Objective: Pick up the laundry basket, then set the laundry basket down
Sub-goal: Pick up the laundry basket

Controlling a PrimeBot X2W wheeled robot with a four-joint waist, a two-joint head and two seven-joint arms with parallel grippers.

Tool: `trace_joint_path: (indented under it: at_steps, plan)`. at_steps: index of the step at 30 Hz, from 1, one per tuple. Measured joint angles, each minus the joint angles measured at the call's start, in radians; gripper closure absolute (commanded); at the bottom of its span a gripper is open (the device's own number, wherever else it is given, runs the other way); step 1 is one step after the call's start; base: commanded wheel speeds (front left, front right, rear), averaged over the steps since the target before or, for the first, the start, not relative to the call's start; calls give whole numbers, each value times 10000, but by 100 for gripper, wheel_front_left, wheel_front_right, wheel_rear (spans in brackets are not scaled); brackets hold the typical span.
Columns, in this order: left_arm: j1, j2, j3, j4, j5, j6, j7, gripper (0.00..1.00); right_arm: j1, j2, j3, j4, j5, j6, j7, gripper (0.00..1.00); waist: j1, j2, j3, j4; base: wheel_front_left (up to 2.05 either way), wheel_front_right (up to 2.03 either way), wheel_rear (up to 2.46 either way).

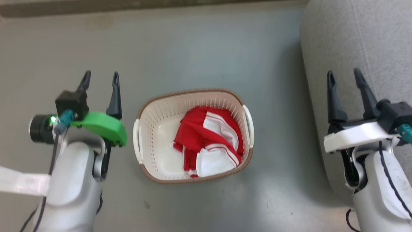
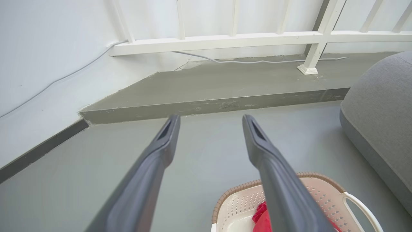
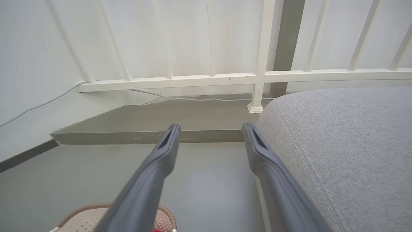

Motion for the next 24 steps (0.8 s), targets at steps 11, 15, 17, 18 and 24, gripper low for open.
trace_joint_path:
  at_steps: [11,15,17,18,24]
  plan:
    - [2024,4,157,-1290,416,533,2,0,873,2,132,462,-117,44,0,0,0,0,-1550,2,0,0,0]
    - [2632,6,151,-1645,435,577,2,0,1135,6,186,541,-127,82,2,0,0,0,-2029,-20,0,0,0]
    - [3135,8,151,-1875,464,633,0,0,1286,12,249,548,-130,86,2,0,0,0,-2328,-46,0,0,0]
    - [3282,10,150,-1964,474,635,2,0,1337,13,257,552,-130,86,2,0,0,0,-2412,-57,0,0,0]
    - [3969,-10,132,-2441,487,754,0,0,1596,23,245,573,-130,86,2,0,0,0,-2796,-121,0,0,0]
